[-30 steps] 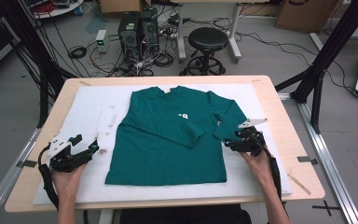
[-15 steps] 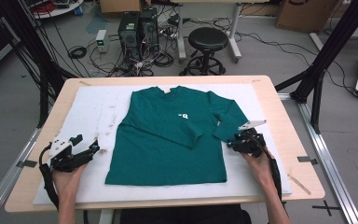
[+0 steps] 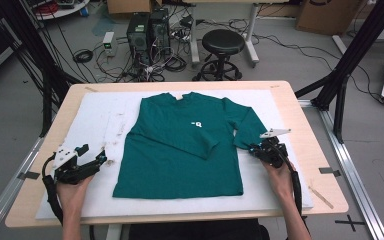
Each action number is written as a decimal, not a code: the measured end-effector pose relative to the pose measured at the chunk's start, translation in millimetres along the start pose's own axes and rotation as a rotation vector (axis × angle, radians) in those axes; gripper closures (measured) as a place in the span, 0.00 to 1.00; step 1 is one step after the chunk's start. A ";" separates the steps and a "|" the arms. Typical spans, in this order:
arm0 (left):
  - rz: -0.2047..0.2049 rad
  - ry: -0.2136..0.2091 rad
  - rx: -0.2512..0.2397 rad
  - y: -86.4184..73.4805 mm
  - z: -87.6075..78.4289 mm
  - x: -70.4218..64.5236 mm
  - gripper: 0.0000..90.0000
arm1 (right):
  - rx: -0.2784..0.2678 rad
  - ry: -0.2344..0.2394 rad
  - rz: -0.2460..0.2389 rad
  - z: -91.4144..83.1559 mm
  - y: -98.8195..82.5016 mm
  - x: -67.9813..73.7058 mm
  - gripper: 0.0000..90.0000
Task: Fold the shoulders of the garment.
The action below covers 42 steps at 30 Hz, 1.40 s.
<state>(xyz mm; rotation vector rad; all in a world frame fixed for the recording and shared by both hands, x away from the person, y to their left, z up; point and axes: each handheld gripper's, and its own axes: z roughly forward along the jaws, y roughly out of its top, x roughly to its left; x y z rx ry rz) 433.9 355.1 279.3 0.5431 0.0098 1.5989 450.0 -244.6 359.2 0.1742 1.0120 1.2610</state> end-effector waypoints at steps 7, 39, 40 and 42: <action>-0.004 -0.001 0.005 0.1 0.4 0.2 0.32 | -0.091 0.022 0.039 -19.5 5.5 1.6 0.95; -0.016 -0.003 -0.006 -0.3 -0.6 1.5 0.33 | -0.150 0.302 -0.128 16.5 105.1 133.4 0.95; -0.016 -0.004 -0.007 -0.3 -0.6 1.5 0.33 | -0.149 0.306 -0.135 18.3 106.9 136.6 0.95; -0.017 -0.005 -0.007 -0.3 -0.6 1.7 0.33 | -0.150 0.319 -0.142 22.3 109.9 142.1 0.94</action>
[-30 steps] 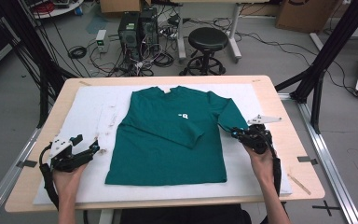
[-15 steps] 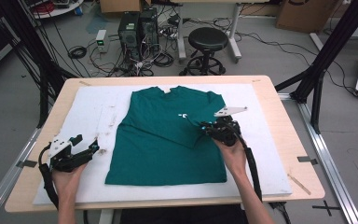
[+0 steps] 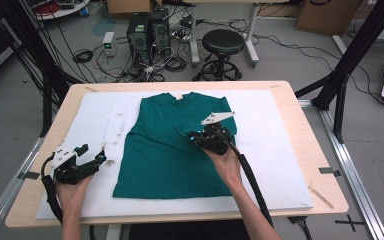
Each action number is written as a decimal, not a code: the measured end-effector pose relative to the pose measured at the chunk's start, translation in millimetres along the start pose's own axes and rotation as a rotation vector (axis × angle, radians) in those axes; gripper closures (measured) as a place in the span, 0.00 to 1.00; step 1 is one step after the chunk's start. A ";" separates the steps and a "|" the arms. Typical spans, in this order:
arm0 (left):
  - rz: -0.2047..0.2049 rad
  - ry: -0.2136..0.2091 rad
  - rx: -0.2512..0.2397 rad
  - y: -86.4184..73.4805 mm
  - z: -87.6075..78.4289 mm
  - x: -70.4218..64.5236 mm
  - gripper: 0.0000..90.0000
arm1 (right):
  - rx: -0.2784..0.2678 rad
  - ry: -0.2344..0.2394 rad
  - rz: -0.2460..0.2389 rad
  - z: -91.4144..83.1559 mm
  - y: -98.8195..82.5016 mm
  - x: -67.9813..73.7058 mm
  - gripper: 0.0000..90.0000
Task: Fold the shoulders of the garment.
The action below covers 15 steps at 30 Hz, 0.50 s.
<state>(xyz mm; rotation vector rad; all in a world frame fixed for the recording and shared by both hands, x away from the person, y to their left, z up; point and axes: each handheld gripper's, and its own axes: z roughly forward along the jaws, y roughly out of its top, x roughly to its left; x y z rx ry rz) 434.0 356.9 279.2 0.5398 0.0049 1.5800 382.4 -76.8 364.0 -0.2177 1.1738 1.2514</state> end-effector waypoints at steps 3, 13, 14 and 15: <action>-0.002 -0.001 -0.001 0.0 -0.2 0.1 0.33 | 0.001 0.011 0.000 8.6 2.4 3.9 0.95; 0.000 0.000 0.000 0.0 0.0 0.0 0.33 | -0.027 0.068 0.003 26.2 5.5 17.2 0.94; 0.000 0.000 0.000 0.0 0.0 -0.1 0.33 | -0.030 0.075 0.002 28.1 6.0 18.2 0.94; 0.000 0.000 0.000 0.0 0.0 -0.1 0.33 | -0.030 0.075 0.002 28.1 6.0 18.2 0.94</action>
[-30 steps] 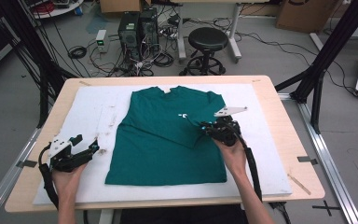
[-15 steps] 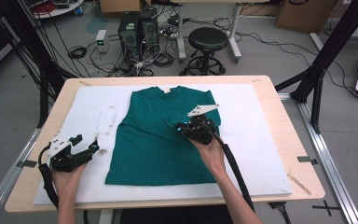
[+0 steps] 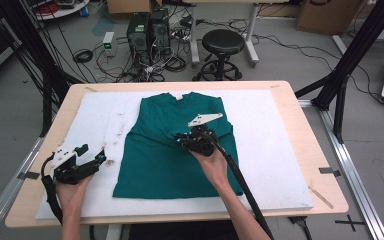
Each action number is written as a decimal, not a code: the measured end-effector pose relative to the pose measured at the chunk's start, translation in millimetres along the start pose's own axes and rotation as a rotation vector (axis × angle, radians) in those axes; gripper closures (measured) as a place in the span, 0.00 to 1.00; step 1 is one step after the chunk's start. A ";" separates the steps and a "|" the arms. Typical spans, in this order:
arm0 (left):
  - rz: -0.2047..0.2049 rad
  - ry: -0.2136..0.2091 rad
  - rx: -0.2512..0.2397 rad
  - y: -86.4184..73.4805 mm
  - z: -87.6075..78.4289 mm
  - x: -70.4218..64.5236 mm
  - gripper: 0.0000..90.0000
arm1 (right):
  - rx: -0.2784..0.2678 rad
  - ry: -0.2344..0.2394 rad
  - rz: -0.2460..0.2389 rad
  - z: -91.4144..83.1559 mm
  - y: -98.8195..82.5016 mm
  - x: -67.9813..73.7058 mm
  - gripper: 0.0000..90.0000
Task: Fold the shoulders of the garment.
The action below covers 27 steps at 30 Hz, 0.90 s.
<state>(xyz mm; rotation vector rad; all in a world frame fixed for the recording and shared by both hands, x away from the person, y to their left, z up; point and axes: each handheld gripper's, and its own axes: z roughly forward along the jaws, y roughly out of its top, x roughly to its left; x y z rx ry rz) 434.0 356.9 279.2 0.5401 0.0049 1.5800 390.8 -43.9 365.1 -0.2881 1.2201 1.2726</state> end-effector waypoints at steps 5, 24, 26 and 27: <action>0.001 -0.001 0.002 0.0 -0.1 0.2 0.33 | 0.002 0.020 0.000 11.2 0.4 5.3 0.94; -0.002 -0.004 0.000 -0.1 -0.2 0.5 0.33 | 0.009 0.076 -0.002 30.7 -3.3 15.7 0.76; -0.002 -0.004 0.001 -0.1 -0.2 0.4 0.33 | 0.003 0.090 0.013 28.4 -2.4 15.4 0.64; -0.001 -0.004 0.001 -0.1 -0.2 0.4 0.33 | 0.000 0.084 0.016 26.9 -2.0 15.1 0.57</action>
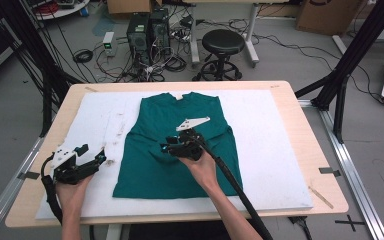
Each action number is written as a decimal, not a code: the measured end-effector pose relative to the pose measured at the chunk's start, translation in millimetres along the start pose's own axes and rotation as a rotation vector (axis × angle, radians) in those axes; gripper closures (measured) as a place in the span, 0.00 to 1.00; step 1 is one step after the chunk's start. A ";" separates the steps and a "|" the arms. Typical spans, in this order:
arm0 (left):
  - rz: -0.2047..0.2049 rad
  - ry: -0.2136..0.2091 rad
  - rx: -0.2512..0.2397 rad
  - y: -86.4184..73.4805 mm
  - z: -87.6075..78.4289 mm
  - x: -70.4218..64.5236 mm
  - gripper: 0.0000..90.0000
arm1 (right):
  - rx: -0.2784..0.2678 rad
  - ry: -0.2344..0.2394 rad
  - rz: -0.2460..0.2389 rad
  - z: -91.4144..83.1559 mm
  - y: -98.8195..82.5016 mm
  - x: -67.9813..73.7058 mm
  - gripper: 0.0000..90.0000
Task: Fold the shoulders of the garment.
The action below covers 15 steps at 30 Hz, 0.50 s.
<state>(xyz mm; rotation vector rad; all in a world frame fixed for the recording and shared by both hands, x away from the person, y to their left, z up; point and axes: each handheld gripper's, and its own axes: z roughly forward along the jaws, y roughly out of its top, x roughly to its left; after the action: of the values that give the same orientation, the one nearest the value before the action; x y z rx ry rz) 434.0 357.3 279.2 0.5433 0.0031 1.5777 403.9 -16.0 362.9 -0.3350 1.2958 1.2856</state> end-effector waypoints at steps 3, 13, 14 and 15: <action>0.000 0.000 0.000 0.0 0.0 0.1 0.33 | 0.009 -0.025 0.010 -5.2 1.2 -1.5 0.47; -0.010 -0.006 0.003 0.2 0.3 1.0 0.33 | 0.005 -0.113 -0.019 -31.6 -6.1 -6.3 0.30; -0.010 -0.007 0.005 0.2 0.4 1.4 0.33 | -0.005 -0.118 -0.011 -36.7 -7.4 -7.3 0.29; -0.010 -0.007 0.005 0.2 0.4 1.4 0.33 | -0.005 -0.118 -0.011 -36.7 -7.4 -7.3 0.29</action>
<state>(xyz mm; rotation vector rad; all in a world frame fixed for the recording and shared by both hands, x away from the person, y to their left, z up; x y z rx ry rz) 433.9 358.5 280.1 0.5518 0.0043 1.5661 393.1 -51.3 353.4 -0.2652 1.1902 1.2803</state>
